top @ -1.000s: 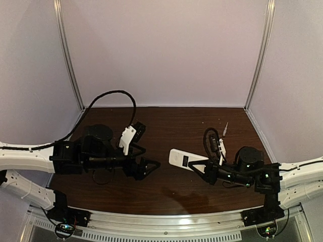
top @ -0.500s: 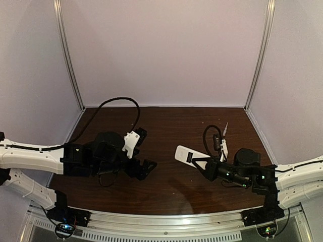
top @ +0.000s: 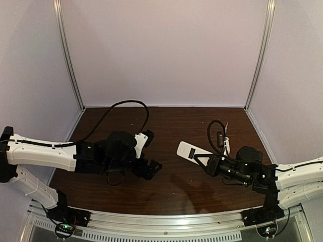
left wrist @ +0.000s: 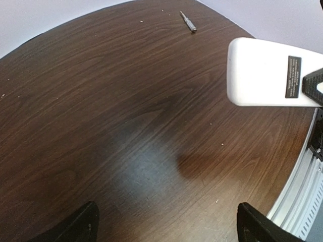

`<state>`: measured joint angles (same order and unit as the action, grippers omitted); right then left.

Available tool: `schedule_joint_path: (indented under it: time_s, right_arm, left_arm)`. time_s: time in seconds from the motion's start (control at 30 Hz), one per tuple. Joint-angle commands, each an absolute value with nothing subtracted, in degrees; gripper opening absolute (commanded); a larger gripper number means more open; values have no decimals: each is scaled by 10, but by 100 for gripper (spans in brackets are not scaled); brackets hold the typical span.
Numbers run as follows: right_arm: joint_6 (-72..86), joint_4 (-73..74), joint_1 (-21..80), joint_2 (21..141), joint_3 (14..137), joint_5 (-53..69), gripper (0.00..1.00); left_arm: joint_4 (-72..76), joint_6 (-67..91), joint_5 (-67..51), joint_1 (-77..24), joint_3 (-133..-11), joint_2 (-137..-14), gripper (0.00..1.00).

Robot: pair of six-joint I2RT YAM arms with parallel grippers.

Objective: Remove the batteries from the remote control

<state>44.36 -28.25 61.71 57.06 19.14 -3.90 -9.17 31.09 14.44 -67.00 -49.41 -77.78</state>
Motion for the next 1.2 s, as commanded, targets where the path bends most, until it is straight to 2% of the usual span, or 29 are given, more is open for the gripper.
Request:
schedule_joint_path:
  time_s: [0.0, 0.47, 0.73, 1.17]
  right_arm:
    - [455, -308, 613, 572, 187, -20, 0]
    - [524, -329, 598, 566, 175, 40, 0]
    - [552, -349, 598, 556, 167, 66, 0]
    - [562, -360, 598, 546, 164, 93, 0]
  left_arm:
    - [-41, 310, 106, -667, -494, -786, 96]
    - [78, 301, 32, -667, -474, -769, 89]
    - [114, 325, 49, -667, -498, -802, 84]
    - [134, 326, 9, -667, -542, -855, 74]
